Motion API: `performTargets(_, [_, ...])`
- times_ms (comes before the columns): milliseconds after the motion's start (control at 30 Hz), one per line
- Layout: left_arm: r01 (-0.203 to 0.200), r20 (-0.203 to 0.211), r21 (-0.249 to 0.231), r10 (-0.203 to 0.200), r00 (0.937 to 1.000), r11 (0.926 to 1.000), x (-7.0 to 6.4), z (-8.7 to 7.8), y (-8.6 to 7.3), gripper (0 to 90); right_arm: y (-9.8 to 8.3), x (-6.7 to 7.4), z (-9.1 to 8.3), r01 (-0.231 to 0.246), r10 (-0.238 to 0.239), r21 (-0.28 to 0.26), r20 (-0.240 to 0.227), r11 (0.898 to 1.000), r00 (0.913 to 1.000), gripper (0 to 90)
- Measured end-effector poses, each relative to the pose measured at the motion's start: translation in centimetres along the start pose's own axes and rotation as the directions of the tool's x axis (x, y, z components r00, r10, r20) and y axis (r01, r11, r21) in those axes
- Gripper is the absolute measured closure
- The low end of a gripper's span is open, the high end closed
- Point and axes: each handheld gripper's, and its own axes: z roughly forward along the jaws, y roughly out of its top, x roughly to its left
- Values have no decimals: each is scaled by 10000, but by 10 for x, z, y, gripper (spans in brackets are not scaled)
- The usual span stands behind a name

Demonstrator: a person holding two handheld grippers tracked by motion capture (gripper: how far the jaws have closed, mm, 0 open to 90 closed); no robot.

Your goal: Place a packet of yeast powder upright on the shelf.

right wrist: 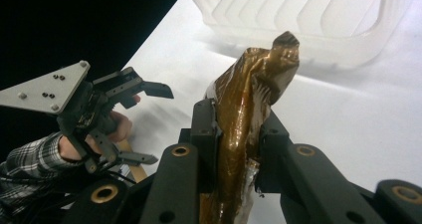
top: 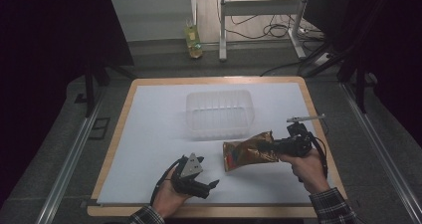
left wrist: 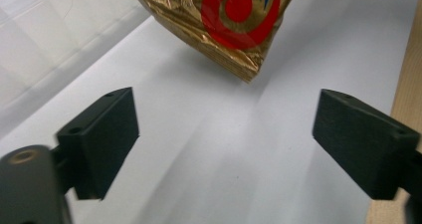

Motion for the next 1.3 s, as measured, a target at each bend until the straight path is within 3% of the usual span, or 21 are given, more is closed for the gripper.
performTargets(267, [31, 199, 113, -34, 9998, 9999, -5, -6, -4, 39, 10, 3, -8, 120, -116, -113, 354, 9999, 9993, 752])
performTargets(567, [145, 190, 124, -147, 9997, 9998, -1, -10, -11, 14, 23, 3, -21, 176, -148, -392, 695, 9991, 9975, 753])
performTargets(667, [239, 408, 141, -245, 9989, 9996, 0, -9, -12, 8, 30, 3, -26, 164, -115, -531, 896, 9985, 9959, 754])
performTargets(933, [-12, 242, 295, 4, 9997, 9996, -1, -6, -13, 0, 46, 1, -34, 158, -48, -793, 1361, 9967, 9907, 755])
performTargets(1300, [27, 86, 246, -29, 10000, 9997, 0, -7, -13, 0, 71, -2, -33, 230, -33, -989, 1948, 9948, 9808, 757])
